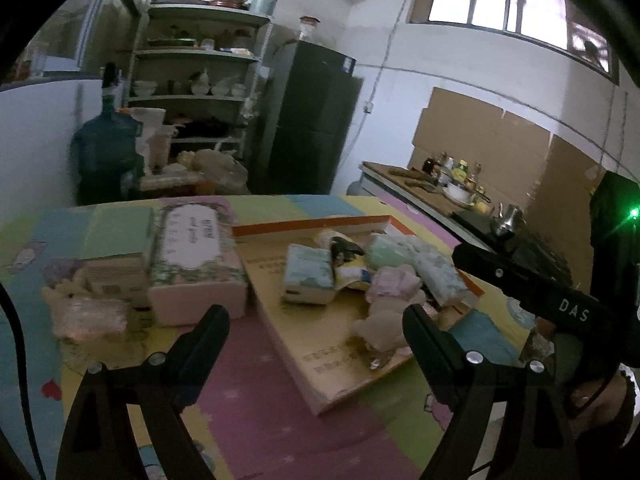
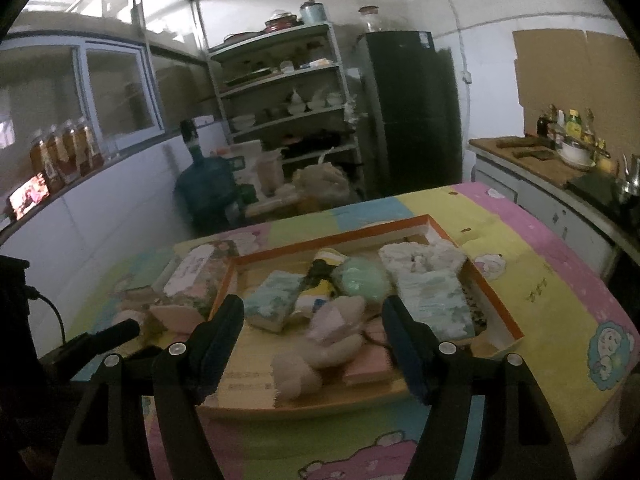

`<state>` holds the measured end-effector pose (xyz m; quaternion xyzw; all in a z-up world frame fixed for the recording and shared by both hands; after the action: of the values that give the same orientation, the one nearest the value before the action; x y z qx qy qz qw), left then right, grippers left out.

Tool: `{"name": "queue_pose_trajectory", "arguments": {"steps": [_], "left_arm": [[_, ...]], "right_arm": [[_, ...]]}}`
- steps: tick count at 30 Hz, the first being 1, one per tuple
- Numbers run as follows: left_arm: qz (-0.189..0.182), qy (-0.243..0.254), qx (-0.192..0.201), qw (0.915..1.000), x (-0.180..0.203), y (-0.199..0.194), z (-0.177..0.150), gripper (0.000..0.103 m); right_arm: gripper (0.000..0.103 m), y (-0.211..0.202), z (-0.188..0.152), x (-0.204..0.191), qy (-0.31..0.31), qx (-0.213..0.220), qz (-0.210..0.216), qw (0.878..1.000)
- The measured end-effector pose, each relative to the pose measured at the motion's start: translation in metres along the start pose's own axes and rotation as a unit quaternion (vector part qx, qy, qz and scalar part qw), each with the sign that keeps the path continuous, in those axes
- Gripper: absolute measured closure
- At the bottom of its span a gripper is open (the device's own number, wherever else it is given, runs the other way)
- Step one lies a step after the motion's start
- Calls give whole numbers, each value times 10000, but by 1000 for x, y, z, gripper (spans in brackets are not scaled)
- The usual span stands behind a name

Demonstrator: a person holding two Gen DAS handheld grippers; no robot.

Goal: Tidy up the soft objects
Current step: 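Move both tools away from the box toward the wrapped plush bunny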

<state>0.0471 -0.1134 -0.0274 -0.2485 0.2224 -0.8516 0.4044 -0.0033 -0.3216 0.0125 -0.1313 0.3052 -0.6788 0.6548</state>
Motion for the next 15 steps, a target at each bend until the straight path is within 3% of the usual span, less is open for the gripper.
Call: {"name": "queue_pose_trajectory", "arguments": {"steps": [15], "left_arm": [[282,-259,252,9989,-46,-37,-11,15]], "right_arm": [[30,8,-7,-54,-313,-82,203,9993]]}}
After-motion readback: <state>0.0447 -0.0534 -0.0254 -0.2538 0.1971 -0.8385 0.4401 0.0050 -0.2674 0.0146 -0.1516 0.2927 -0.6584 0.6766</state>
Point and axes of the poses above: each gripper's, at about its wrist camera, not at the fingertips, and y roughly the way its jaws point, x to its right, z to its top, the point moved 3 cm from there along y, roughly the way its jaws point, and after that the axes turned 4 degrees about -x, right-handed, at the moved point
